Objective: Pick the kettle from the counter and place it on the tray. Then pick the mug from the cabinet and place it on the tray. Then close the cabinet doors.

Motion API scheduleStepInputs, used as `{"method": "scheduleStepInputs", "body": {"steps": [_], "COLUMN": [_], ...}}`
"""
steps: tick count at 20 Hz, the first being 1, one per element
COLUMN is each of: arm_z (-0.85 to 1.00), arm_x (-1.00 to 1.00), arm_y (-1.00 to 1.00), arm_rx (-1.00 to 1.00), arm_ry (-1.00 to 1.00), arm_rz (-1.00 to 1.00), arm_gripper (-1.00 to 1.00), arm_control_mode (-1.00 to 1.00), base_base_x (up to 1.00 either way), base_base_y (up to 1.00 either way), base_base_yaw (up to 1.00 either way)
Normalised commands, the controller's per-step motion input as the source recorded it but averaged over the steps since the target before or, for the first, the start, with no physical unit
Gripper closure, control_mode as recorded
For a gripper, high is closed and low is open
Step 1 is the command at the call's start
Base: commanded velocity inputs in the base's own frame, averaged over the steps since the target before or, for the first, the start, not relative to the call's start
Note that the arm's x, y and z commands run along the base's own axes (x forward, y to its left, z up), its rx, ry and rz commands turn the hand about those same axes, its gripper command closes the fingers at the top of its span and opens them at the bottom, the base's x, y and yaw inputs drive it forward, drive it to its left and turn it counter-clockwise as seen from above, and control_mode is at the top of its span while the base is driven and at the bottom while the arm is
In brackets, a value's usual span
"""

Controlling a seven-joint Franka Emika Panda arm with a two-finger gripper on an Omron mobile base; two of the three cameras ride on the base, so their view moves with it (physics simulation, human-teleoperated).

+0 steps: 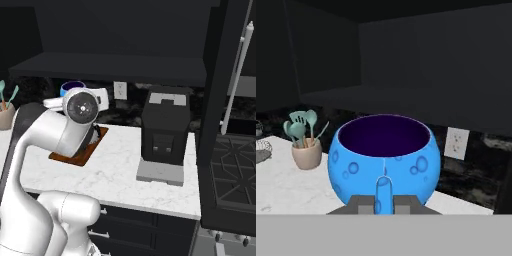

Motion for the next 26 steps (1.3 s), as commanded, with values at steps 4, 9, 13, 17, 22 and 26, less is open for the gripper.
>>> {"method": "scheduleStepInputs", "body": {"steps": [4,9,13,17,22,26], "arm_z": [-0.58,-0.68,-0.66,-0.59,-0.56,-0.46], "arm_x": [-0.53,-0.16,0.15,0.42,0.48,0.47], "arm_y": [0.47,0.36,0.25,0.27,0.23,0.17], "arm_rx": [-0.06,-0.06,-0.06,-0.05,-0.01,0.0], "arm_ry": [0.0,0.0,0.01,0.01,0.03,0.0], "arm_rz": [0.25,0.22,0.12,0.07,0.06,0.05], "arm_gripper": [1.0,1.0,1.0,1.0,1.0,1.0], "arm_control_mode": [-1.0,-1.0,-1.0,-1.0,-1.0,-1.0], "base_base_x": [0.0,0.0,0.0,0.0,0.0,0.0], "base_base_y": [0.0,0.0,0.0,0.0,0.0,0.0], "base_base_yaw": [0.0,0.0,0.0,0.0,0.0,0.0]}}
